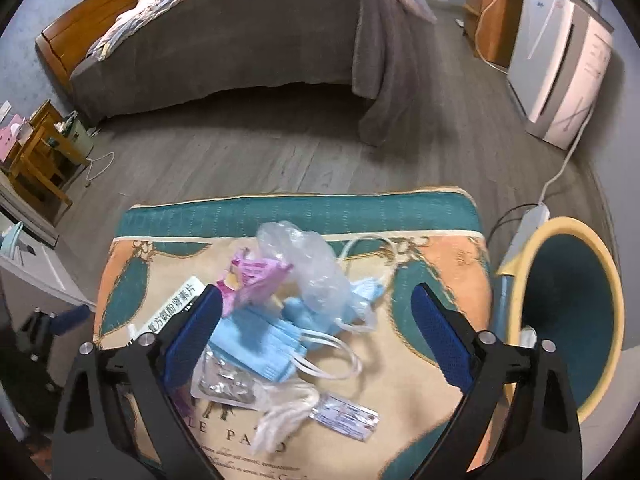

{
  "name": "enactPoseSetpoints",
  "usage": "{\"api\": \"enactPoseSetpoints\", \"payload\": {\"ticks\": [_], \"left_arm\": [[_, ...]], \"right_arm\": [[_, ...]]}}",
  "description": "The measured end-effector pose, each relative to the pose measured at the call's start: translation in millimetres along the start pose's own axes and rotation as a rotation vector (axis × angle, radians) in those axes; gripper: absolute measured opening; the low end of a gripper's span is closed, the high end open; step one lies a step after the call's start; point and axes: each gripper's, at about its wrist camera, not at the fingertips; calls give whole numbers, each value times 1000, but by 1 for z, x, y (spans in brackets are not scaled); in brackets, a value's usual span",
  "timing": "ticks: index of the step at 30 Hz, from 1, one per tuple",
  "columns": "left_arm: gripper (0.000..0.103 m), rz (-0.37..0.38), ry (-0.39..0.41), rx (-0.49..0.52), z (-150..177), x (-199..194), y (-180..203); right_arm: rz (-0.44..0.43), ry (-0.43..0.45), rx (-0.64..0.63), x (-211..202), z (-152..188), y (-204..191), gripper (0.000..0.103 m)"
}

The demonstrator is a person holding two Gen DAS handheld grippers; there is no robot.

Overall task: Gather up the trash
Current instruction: 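Return both open tools to the remaining trash on the mat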

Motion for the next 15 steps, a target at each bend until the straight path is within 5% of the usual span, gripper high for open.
{"api": "enactPoseSetpoints", "payload": {"ticks": [7,15], "left_arm": [[98,108,-49,53,6,17,14],[96,104,-124,123,15,40,23]], "right_arm": [[-47,-63,31,24,0,-10,77],[-114,-134,70,39,4,-24,62]]}}
Point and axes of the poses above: each gripper's, at about its wrist camera, not at the fingertips, and x roughly the way its jaws point, y to its right, z to its underside, and after that the axes turned 11 degrees about y, right-handed
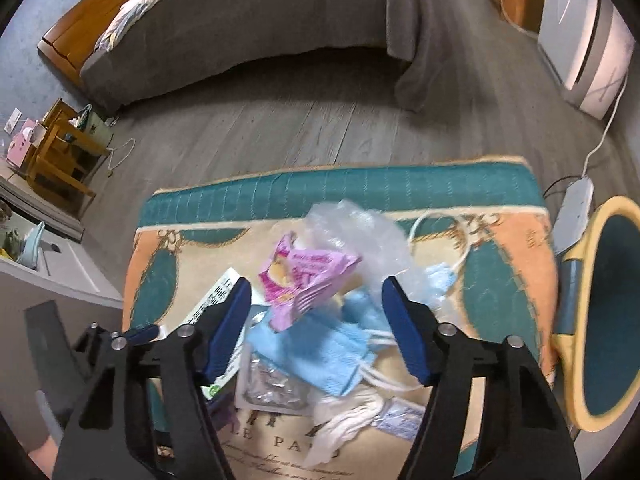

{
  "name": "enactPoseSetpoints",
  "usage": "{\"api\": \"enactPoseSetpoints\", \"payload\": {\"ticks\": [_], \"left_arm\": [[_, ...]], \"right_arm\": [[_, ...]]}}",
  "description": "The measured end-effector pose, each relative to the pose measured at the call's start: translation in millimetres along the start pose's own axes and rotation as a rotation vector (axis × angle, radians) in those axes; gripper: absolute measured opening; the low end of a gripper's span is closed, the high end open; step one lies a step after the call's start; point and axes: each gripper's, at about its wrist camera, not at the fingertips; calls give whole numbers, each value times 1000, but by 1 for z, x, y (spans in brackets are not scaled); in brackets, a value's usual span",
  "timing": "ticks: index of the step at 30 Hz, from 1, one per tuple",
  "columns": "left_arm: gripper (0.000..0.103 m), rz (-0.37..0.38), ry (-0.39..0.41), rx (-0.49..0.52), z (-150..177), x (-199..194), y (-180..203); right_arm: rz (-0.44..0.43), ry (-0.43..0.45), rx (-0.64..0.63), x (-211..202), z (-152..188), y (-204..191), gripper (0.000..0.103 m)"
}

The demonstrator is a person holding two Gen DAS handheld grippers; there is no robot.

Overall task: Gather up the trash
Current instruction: 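Return both open tools to the remaining trash on the mat, then grasp the white-green medicine box with the left tool while the right tool grasps the pink wrapper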

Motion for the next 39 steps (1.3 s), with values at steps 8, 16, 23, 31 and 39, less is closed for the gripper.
{"api": "enactPoseSetpoints", "payload": {"ticks": [8,16,23,31,39], "left_arm": [[74,-4,-52,42,5,7,6],[73,-45,-19,26,5,-9,5],[71,-74,60,-29,8,-43,-3],[54,-60,149,-79,10,-81,-10],[20,-45,127,-129,14,-85,-24]], "right_arm": [[34,-56,-35,8,9,-2,16],[31,-12,-37,-14,8,-1,9],[28,46,-48,-43,11,-8,8],[40,120,-51,-80,12,-14,8],[70,135,-75,-95,19,-14,8]]}}
Point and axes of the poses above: each gripper's, at about its wrist camera, not at the fingertips, and x roughly the way its jaws point, y to its right, z to its underside, and after that the axes turned 11 degrees about y, right-handed
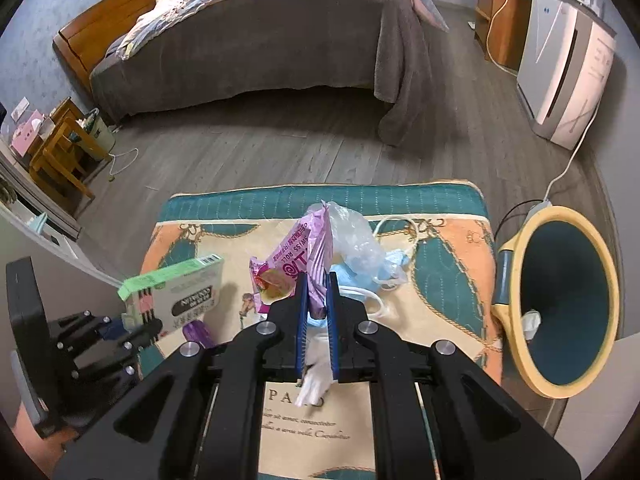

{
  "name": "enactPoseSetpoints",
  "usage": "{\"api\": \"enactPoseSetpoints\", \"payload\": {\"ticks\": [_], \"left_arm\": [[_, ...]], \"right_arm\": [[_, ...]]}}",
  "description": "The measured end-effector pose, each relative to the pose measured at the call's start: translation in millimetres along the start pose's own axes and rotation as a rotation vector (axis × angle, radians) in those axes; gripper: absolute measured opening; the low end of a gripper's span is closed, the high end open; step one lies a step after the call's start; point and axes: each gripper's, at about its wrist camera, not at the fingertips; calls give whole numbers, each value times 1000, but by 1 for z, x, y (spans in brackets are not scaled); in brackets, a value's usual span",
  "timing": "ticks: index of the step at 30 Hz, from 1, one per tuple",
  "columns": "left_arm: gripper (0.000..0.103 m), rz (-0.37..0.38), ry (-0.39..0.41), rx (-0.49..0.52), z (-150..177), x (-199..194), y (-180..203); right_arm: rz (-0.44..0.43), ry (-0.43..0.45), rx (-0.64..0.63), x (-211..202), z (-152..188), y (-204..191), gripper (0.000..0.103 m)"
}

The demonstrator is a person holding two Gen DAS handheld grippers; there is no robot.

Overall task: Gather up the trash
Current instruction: 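Grasp the white-green medicine box with the left tool while the right tool grasps the pink wrapper, then carry the medicine box and pink wrapper over the bin and release both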

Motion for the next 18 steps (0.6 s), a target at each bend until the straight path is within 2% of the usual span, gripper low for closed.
{"api": "enactPoseSetpoints", "payload": {"ticks": [7,12,18], "left_arm": [[18,1,19,-11,-4,-1,-8],[18,-4,122,-6,-17,-19,-5],[17,-13,210,-3,-32,-40,3]], "right_arm": [[20,-16,13,4,1,12,8],[29,26,14,-4,-8,15,8],[58,55,29,-17,-12,34,8]]}}
Point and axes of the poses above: each gripper's, at about its wrist camera, not at the fingertips, and x roughly the way its jaws point, y to its right, z to its underside, and after that the axes turned 11 degrees about y, right-handed
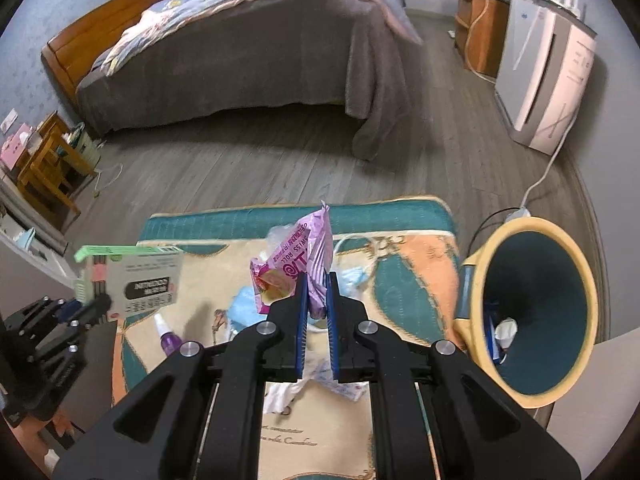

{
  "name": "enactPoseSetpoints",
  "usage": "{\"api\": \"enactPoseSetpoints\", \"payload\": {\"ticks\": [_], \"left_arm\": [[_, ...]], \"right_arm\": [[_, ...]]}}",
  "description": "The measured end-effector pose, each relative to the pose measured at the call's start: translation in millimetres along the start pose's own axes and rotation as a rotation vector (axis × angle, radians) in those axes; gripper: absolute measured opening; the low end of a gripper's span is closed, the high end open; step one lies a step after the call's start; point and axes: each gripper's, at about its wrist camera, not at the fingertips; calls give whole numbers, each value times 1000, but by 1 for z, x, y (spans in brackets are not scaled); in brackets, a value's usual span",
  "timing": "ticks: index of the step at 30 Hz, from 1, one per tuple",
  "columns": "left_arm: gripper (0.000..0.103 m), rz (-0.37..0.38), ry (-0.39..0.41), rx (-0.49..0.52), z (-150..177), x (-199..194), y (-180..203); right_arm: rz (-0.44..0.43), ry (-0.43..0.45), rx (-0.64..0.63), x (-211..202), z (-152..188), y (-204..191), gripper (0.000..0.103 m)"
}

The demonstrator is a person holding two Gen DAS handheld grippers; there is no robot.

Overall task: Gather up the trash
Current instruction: 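Carry the medicine box and pink wrapper over the bin and release both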

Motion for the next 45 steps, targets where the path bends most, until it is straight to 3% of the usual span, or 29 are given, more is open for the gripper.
{"api": "enactPoseSetpoints", "payload": {"ticks": [8,16,35,45], "left_arm": [[17,63,103,20,-25,-21,39],[17,130,129,60,-40,-20,89],[18,304,114,188,-40,6,210],[18,363,79,195,-27,22,254]], "right_arm": [[37,25,47,-16,-1,38,8],[85,45,61,-30,1,82,8],[268,-2,185,-37,27,188,8],[303,-59,272,-26,43,228,8]]}}
Point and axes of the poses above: each gripper's, at about its wrist camera, not at the fingertips, and x roughly the way its jaws point, y to its right, z to its underside, and after that the axes turned 11 degrees about y, right-handed
